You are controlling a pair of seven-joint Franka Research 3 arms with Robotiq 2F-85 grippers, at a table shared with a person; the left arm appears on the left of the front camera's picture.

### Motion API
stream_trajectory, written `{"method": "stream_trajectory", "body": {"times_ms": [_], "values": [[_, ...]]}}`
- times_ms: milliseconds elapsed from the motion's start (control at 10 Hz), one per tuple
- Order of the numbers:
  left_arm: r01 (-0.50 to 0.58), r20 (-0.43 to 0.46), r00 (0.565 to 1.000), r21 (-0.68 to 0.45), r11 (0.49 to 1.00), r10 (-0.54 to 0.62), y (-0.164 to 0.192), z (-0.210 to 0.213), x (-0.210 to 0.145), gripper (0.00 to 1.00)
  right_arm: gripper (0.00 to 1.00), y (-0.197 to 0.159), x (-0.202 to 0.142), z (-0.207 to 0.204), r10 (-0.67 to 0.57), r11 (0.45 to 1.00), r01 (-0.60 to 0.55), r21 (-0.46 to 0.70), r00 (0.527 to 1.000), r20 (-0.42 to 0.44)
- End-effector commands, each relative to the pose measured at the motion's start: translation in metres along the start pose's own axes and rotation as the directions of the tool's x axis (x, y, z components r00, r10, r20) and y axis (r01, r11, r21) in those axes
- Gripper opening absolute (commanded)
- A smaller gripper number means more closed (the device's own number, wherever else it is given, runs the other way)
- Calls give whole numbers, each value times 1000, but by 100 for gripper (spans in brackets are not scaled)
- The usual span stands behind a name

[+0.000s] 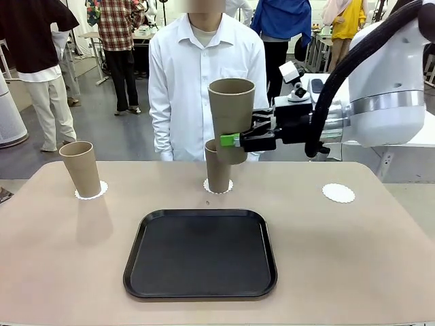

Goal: Place coasters on the table and set cups on them.
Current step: Take one Reusable plastic cup from the Flat Tray and place it on a coaster set by the human.

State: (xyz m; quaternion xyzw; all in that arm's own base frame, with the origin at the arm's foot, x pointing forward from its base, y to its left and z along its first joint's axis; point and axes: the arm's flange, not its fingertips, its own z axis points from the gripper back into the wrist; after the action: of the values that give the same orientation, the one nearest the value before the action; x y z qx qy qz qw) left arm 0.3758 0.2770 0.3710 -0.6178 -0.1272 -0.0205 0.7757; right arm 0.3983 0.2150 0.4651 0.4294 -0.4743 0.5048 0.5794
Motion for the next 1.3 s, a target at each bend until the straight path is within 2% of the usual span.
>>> {"method": "stream_trajectory", "body": {"times_ms": [0,300,400,500,700,900,1100,1200], "values": [[2,4,1000,5,1000,-2,-3,1,-1,100,67,1,-3,-11,-4,1000,4,29,1000,0],[2,4,1000,5,1000,-2,-3,1,-1,100,67,1,-3,-11,-4,1000,4,29,1000,0],[2,4,1000,5,1000,-2,-3,1,-1,100,83,3,-3,-7,0,1000,0,17,1000,-9],[2,4,1000,5,1000,-2,-3,1,-1,100,83,-13,-13,2,11,997,-10,72,1000,-19],[2,4,1000,5,1000,-2,-3,1,-1,100,83,-73,-30,75,-60,995,65,-75,996,65],[2,4,1000,5,1000,-2,-3,1,-1,100,83,-113,-56,164,-124,957,151,-247,985,124],[2,4,1000,5,1000,-2,-3,1,-1,100,83,-122,-83,244,-148,894,212,-394,971,187],[2,4,1000,5,1000,-2,-3,1,-1,100,83,-121,-92,271,-155,869,233,-436,966,206]]}}
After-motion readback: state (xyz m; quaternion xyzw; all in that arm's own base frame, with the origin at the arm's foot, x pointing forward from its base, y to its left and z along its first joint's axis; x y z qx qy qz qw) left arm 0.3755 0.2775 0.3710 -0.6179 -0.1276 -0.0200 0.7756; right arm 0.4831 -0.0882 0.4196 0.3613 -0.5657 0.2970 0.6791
